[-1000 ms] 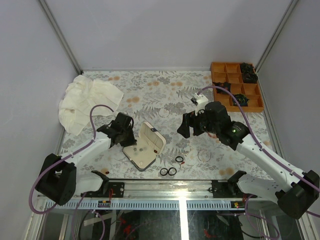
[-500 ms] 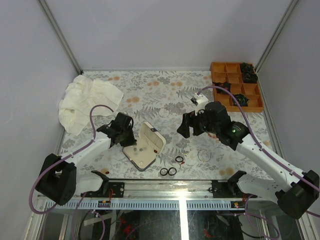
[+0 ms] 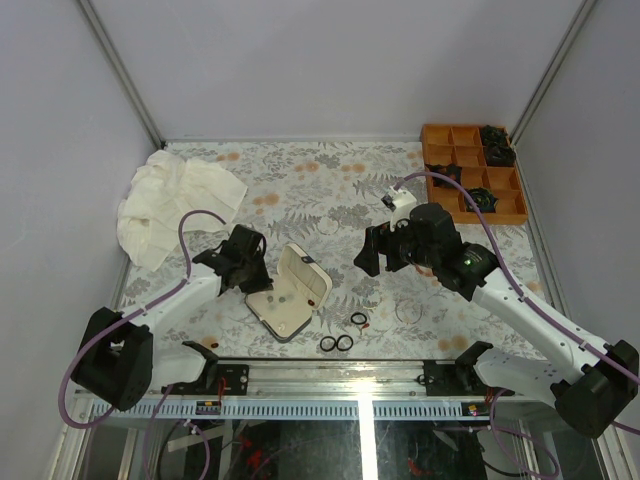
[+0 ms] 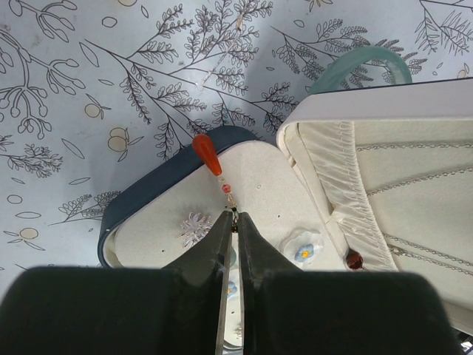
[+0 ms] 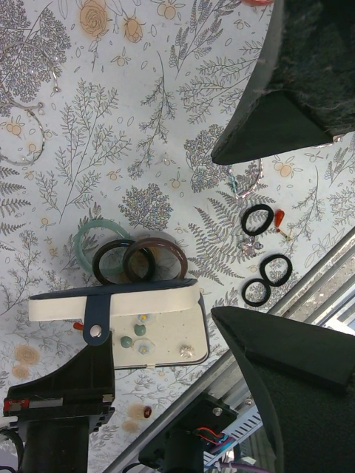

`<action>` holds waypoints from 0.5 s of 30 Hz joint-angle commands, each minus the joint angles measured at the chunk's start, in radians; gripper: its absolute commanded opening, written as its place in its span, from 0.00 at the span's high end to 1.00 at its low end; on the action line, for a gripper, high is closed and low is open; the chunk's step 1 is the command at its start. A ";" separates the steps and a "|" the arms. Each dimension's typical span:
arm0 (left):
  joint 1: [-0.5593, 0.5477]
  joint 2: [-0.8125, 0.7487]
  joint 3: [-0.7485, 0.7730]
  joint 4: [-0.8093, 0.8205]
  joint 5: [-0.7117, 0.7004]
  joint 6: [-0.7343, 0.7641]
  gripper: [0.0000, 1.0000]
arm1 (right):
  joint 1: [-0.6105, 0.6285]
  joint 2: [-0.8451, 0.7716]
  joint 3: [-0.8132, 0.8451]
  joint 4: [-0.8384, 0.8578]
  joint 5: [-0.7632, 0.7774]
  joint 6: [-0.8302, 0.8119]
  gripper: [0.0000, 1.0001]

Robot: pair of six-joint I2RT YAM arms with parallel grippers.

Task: Organize the mixed jewelry
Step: Place the jewelry in the jewelry box.

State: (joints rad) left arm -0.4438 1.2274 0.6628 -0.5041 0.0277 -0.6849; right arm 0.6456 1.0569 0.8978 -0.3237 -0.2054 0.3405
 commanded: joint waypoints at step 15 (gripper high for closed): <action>0.021 -0.022 -0.006 -0.029 0.017 -0.019 0.95 | -0.008 -0.009 -0.003 0.051 -0.031 0.006 0.16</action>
State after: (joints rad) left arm -0.4343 1.2175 0.6628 -0.5259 0.0315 -0.6991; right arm 0.6453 1.0569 0.8967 -0.3229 -0.2153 0.3405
